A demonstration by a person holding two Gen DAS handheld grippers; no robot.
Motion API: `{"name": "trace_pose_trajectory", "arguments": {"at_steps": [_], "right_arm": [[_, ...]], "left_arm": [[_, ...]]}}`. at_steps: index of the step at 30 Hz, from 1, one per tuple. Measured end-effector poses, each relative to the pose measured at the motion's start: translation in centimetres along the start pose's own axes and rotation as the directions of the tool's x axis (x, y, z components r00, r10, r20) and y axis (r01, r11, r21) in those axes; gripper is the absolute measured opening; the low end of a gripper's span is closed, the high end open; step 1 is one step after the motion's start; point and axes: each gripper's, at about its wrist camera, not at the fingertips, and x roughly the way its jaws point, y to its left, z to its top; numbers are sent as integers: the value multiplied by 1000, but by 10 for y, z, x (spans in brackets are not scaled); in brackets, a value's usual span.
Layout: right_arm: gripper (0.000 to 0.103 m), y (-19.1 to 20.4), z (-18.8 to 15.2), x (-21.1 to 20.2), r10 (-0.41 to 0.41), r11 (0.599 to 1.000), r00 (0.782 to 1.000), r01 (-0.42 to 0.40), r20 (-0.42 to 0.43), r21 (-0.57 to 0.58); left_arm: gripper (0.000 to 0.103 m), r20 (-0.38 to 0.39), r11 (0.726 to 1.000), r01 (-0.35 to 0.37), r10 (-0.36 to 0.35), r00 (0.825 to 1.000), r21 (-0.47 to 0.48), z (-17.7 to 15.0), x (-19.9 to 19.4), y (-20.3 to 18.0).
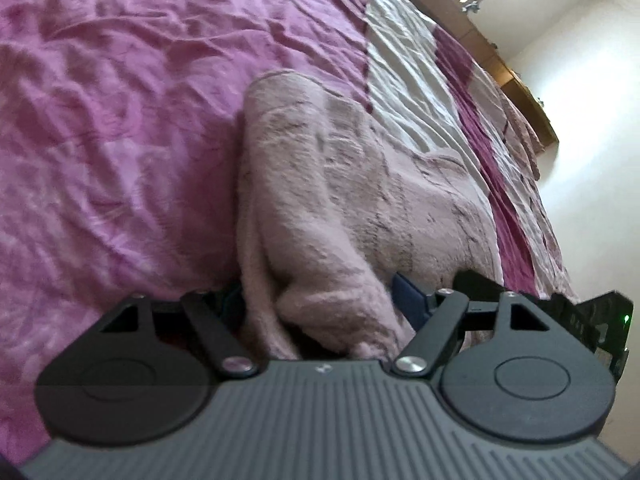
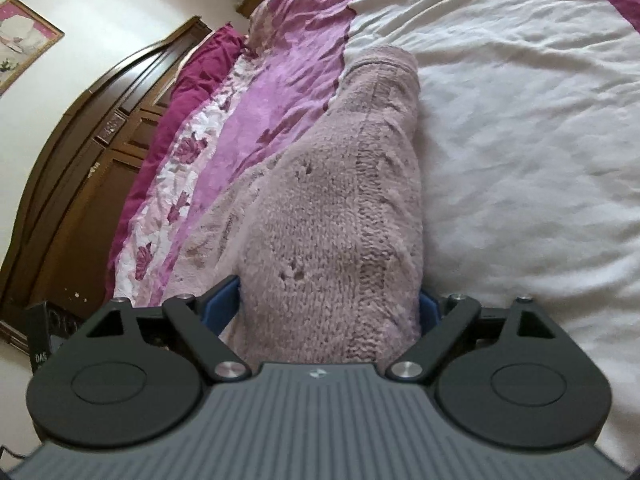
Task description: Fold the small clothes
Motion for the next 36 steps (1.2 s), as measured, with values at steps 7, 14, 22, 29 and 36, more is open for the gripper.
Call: {"name": "trace_pose_trajectory", "arguments": {"at_steps": [7,14,22,29,36], "right_arm": [[62,3,4,-1,-30,999,999,30,13,39],[55,25,16,-28,5,998,1000,-7,29,67],[55,50,16,-98,7,1000,999,-8,52,24],[55,43,-9,-178,-14,1000,995,11,100,29],[55,15,-53,-213,-94,995,993,91,65,46]], "left_arm": [[40,-1,999,18,-19,1000,-36,4,1,-5],[35,30,995,73,-71,997,-74,8,-23,-23],[35,-9,989,140,-141,990,-36,-11,-47,-64],[35,-68,980,196,-194,979,31,-44,-54,-107],[35,-138,979,135,-114,984,155,-91,-48,-130]]}}
